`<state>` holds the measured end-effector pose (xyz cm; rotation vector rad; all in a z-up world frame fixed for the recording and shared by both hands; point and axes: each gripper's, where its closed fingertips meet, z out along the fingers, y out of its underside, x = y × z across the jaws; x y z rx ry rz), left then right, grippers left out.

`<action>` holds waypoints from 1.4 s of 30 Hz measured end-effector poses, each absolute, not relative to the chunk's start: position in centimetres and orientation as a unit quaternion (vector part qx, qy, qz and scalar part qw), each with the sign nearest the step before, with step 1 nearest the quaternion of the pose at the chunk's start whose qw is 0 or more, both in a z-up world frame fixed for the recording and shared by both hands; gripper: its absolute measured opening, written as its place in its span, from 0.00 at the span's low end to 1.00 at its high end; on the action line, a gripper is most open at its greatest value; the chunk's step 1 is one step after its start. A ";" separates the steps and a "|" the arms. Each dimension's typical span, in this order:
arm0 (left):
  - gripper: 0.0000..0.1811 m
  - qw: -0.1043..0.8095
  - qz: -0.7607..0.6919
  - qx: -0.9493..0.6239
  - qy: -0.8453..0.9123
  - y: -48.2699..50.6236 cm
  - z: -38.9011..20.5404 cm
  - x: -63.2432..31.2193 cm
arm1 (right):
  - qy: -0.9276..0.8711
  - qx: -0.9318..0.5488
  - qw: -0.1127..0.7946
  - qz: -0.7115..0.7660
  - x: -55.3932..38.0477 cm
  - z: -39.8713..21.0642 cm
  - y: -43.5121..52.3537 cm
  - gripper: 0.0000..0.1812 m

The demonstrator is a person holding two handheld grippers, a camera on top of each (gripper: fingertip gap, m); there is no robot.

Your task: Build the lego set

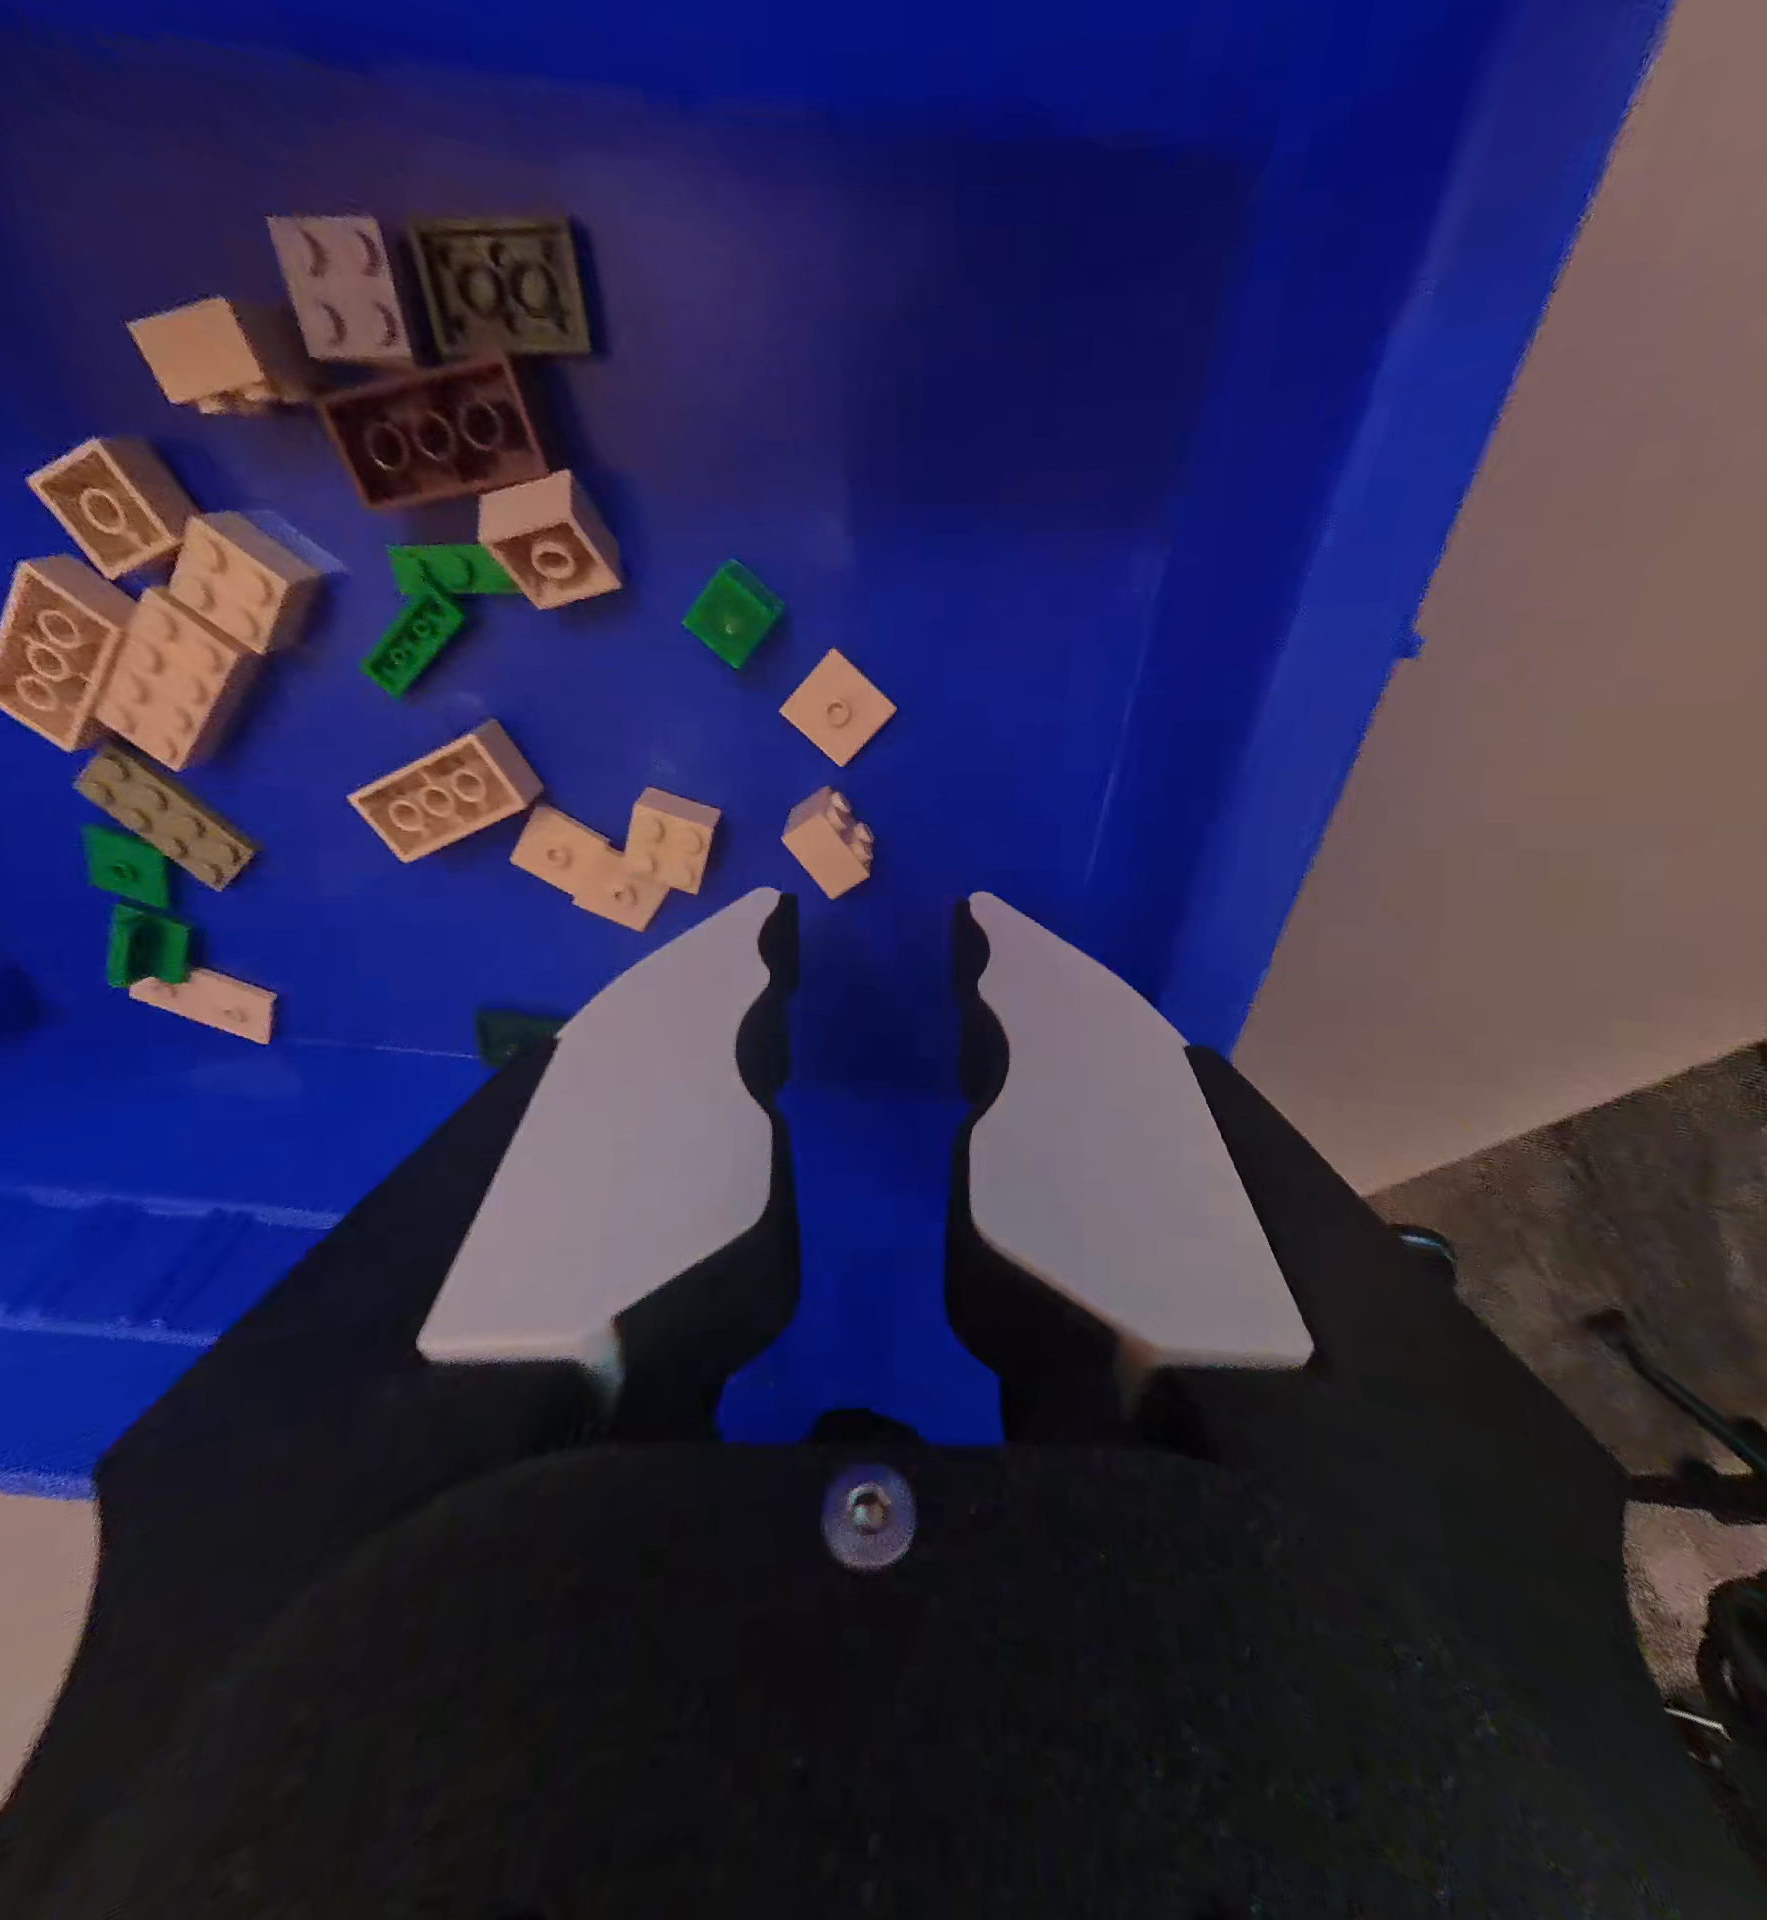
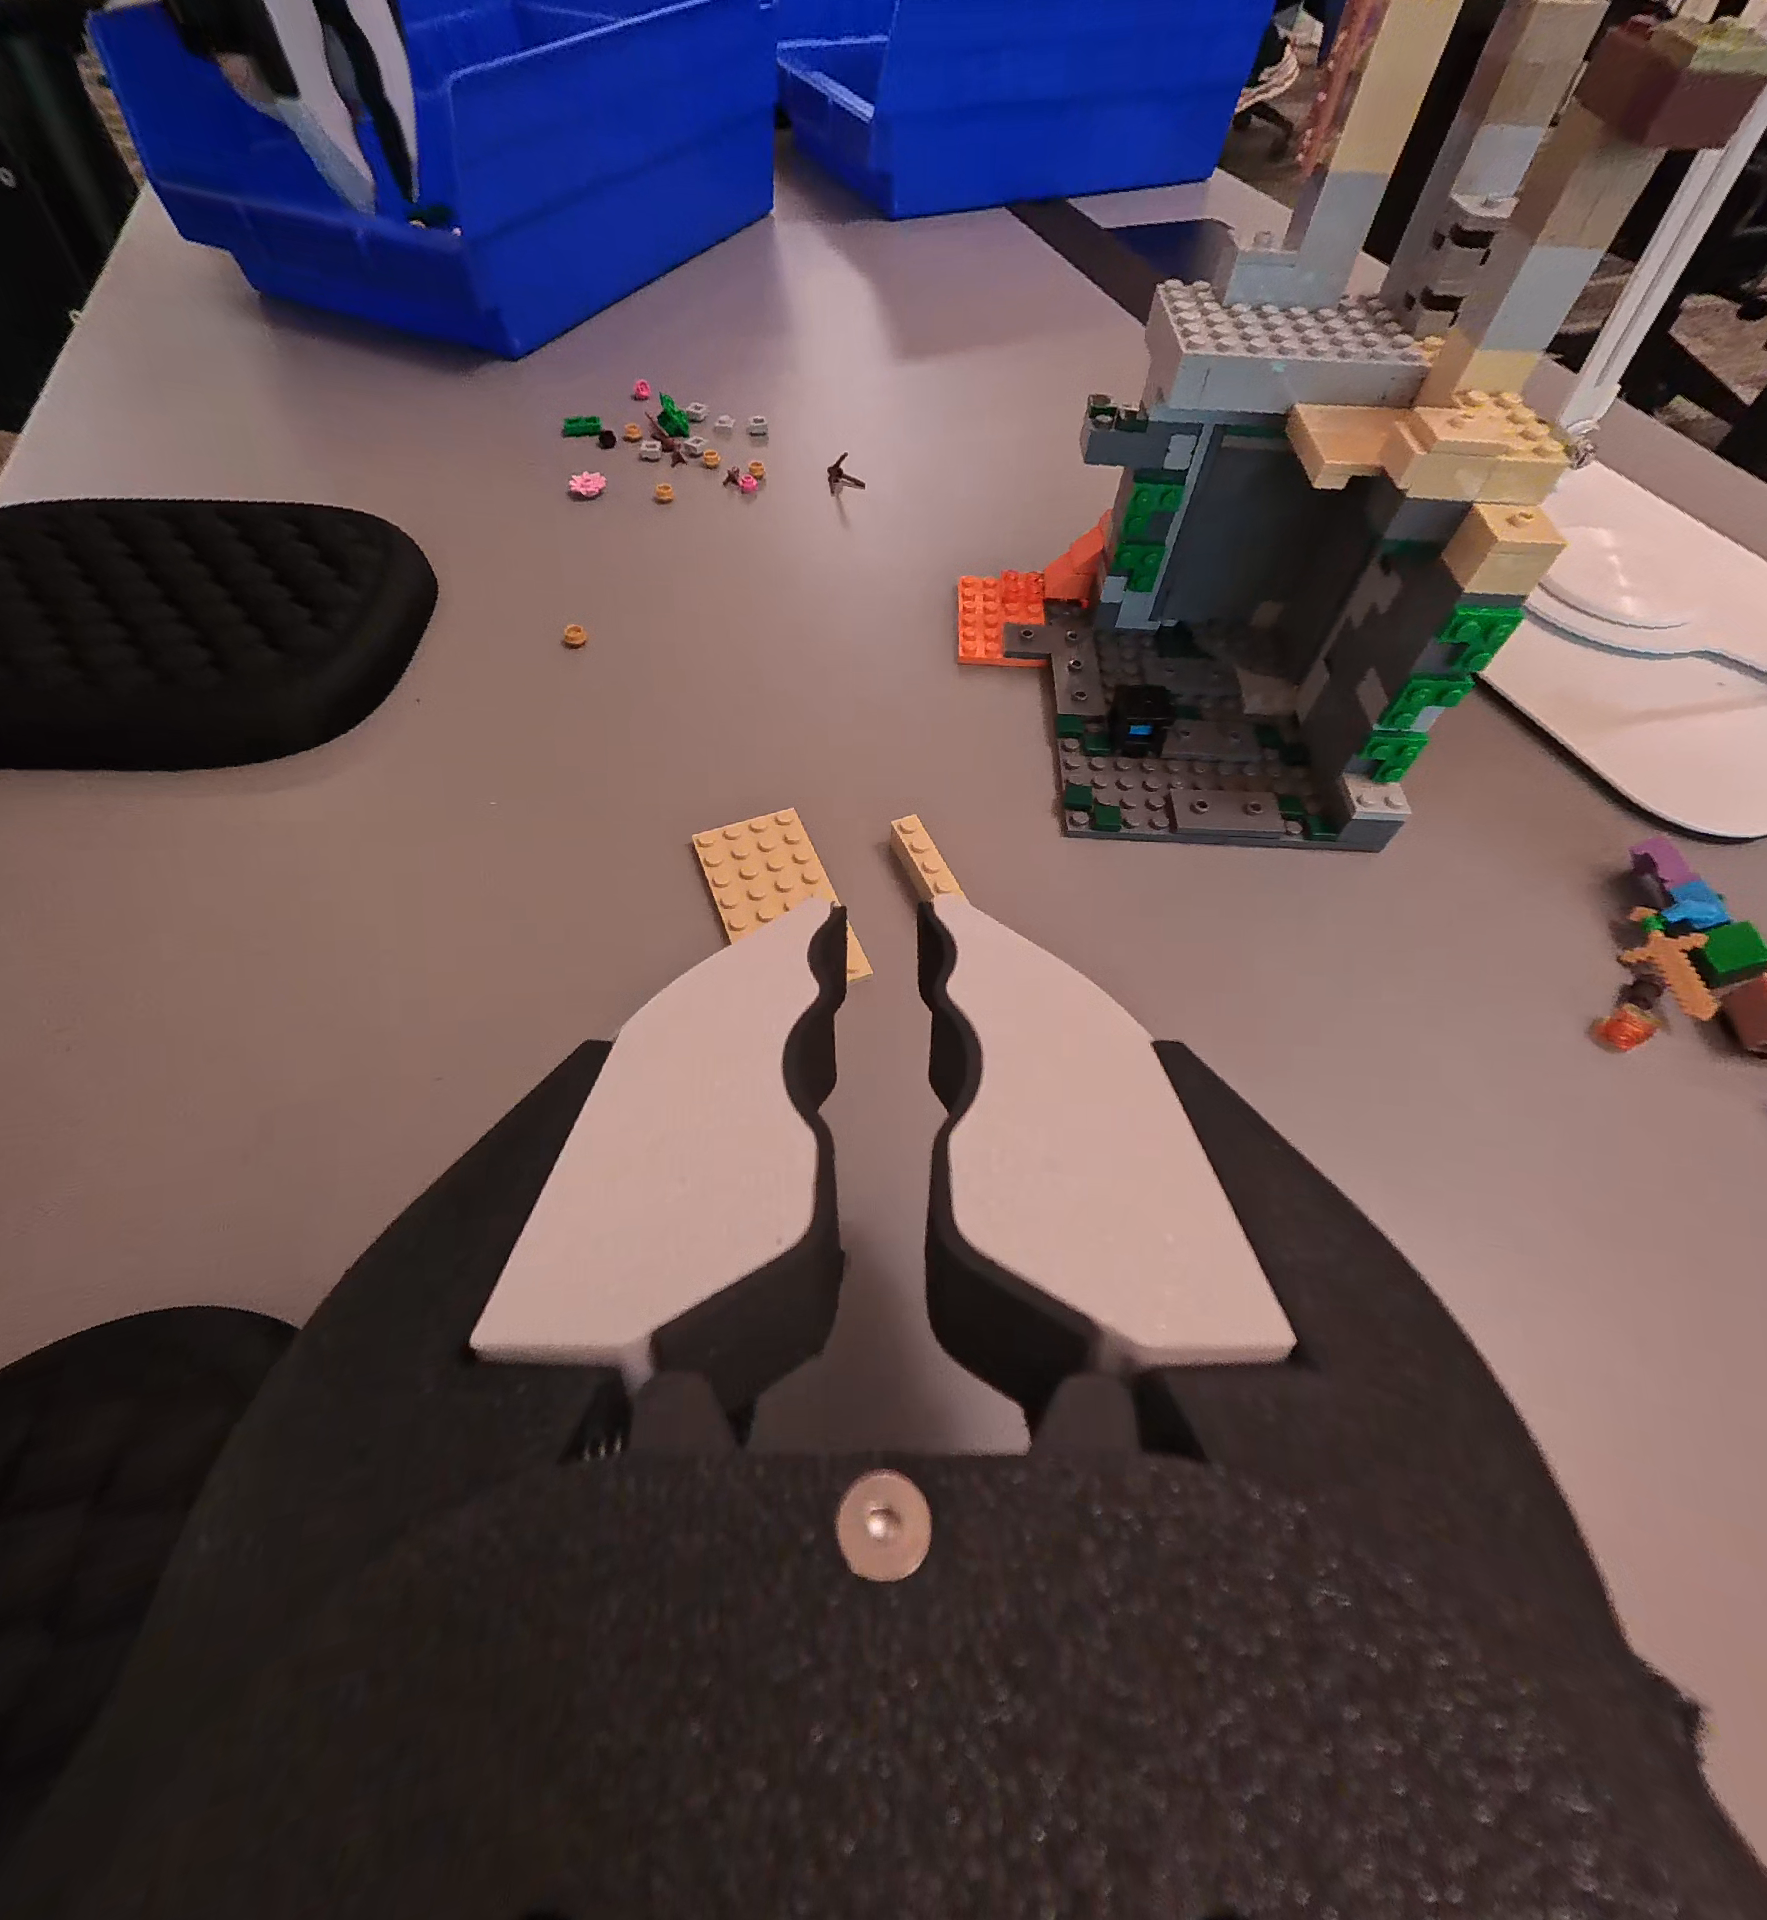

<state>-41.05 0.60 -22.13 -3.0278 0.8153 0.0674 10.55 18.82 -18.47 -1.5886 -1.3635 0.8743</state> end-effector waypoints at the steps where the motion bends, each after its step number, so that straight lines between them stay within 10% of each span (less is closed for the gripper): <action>1: 0.16 0.003 0.028 -0.965 0.260 0.8 -22.4 -41.3 | -0.544 -0.635 0.423 0.349 10.5 -18.5 18.8 0.07; 19: 0.10 -0.018 0.037 -0.965 0.259 1.3 -23.8 -41.9 | -0.536 -0.642 0.424 0.348 10.9 -19.1 18.7 0.06; 42: 0.09 0.457 -0.259 -0.768 0.367 9.9 -7.9 -12.0 | -0.636 -0.538 0.459 0.308 3.1 -13.8 12.8 0.12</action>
